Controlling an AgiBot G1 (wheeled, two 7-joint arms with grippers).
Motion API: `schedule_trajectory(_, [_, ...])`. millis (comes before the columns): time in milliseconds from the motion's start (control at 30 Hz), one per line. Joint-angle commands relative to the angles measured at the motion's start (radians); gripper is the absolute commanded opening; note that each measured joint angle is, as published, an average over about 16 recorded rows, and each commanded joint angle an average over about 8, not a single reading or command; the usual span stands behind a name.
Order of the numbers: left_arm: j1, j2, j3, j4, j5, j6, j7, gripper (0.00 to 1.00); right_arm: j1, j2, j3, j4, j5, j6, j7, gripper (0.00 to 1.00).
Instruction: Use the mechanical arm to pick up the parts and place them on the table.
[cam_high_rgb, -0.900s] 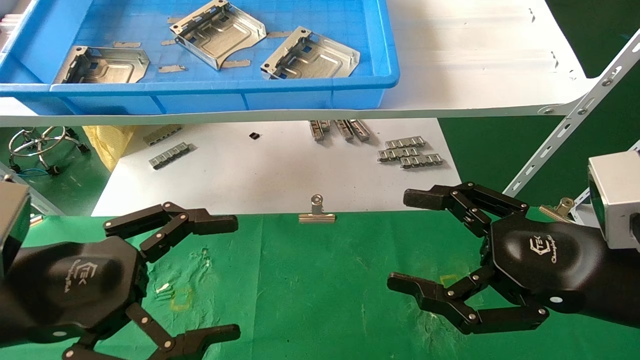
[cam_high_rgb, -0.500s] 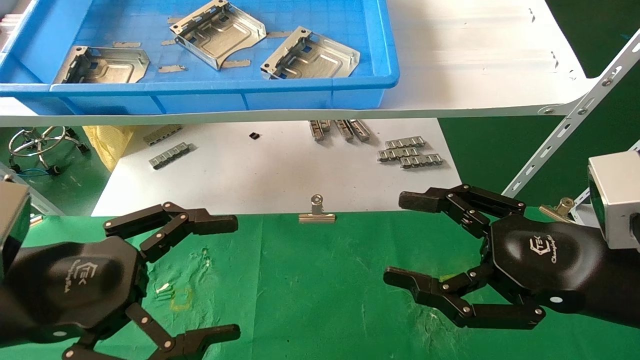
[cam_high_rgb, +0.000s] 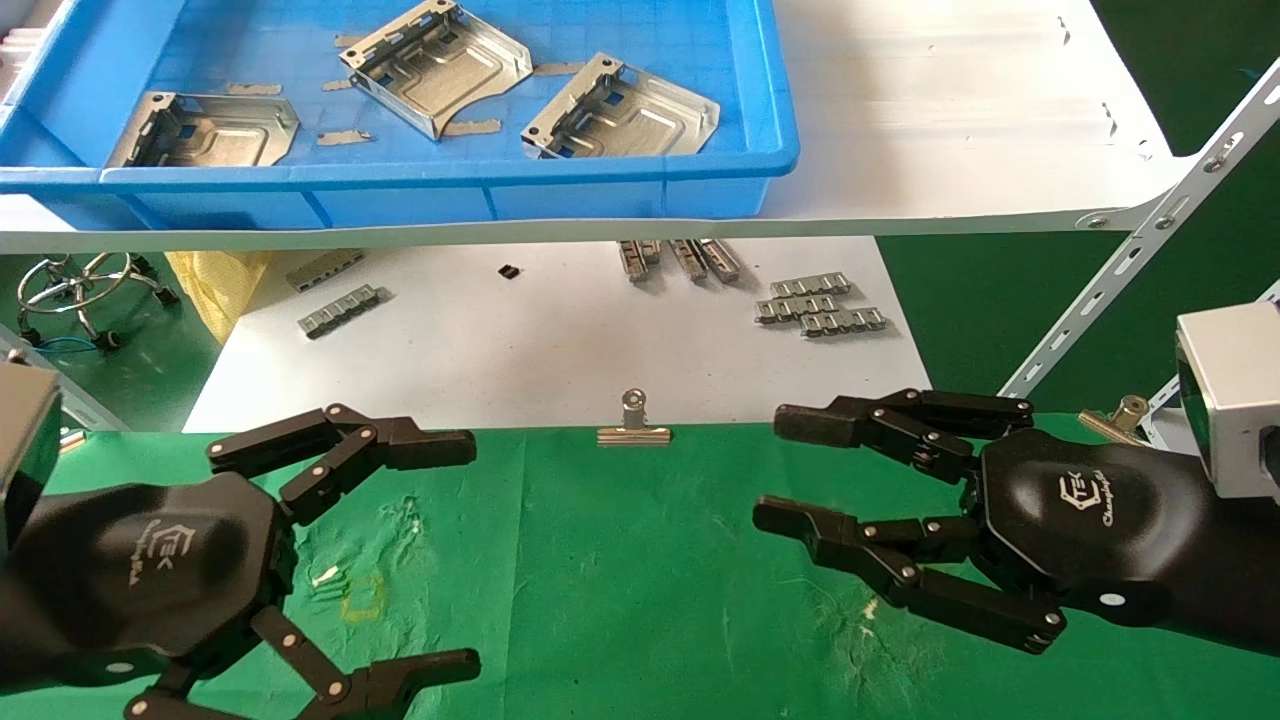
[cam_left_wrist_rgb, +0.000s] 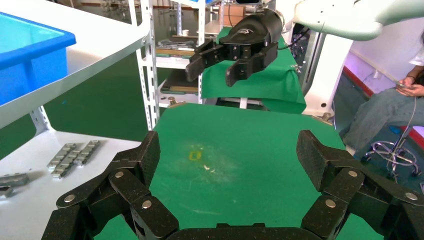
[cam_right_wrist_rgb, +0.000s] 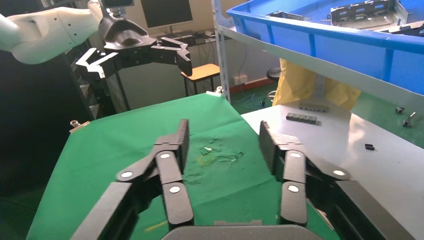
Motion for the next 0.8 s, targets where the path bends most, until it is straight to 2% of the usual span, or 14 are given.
schedule_trajectory(33, [0.0, 0.0, 0.0, 0.0, 0.0, 0.0, 0.0, 1.0, 0.0, 0.0, 0.0, 0.0, 0.0, 0.0, 0.0, 0.0])
schedule_trajectory(567, [-0.013, 0.0, -0.003, -0.005, 0.003, -0.001, 0.004, 1.0, 0.0, 0.0, 0.0, 0.0, 0.0, 0.0, 0.0, 0.0])
schedule_trajectory(667, [-0.061, 0.003, -0.003, -0.008, 0.023, -0.009, -0.001, 1.0, 0.0, 0.0, 0.0, 0.0, 0.0, 0.0, 0.0, 0.0])
schedule_trajectory(800, [-0.212, 0.032, 0.013, 0.026, 0.087, -0.027, -0.028, 1.0, 0.0, 0.0, 0.0, 0.0, 0.0, 0.0, 0.0, 0.0])
